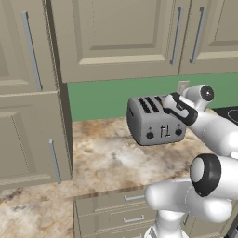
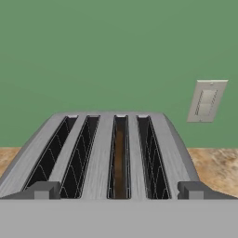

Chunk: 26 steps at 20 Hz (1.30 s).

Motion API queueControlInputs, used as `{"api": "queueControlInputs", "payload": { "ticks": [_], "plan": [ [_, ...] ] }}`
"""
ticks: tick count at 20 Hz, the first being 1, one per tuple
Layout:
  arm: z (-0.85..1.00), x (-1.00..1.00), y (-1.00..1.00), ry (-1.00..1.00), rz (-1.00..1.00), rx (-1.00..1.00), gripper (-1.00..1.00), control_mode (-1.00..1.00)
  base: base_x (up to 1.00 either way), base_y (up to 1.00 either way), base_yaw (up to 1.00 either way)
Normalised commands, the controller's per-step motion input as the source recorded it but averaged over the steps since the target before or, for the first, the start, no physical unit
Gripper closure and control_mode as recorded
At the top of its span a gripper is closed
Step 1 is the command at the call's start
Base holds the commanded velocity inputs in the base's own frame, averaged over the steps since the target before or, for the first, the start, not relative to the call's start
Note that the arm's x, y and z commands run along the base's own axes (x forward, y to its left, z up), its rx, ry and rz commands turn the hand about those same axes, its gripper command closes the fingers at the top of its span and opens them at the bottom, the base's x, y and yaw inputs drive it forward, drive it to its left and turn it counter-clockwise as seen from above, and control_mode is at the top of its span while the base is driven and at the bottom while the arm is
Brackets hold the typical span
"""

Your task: Start the toaster. Once the lever pops up, take the bread to the plate on the dining counter.

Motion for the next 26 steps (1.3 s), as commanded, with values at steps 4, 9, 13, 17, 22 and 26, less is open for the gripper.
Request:
{"api": "queueControlInputs", "payload": {
  "ticks": [4,9,13,17,22,26],
  "plan": [
    [0.0,0.0,0.0,0.0,0.0,0.0,-1.0,-1.0,0.0,0.0,0.0],
    [0.0,0.0,0.0,0.0,0.0,0.0,-1.0,-1.0,0.0,0.0,0.0],
    [0.0,0.0,0.0,0.0,0.0,0.0,-1.0,-1.0,0.0,0.0,0.0],
    [0.0,0.0,0.0,0.0,0.0,0.0,-1.0,-1.0,0.0,0.0,0.0],
    [0.0,0.0,0.0,0.0,0.0,0.0,-1.0,-1.0,0.0,0.0,0.0],
    [0.0,0.0,0.0,0.0,0.0,0.0,-1.0,-1.0,0.0,0.0,0.0]
  ]
}}
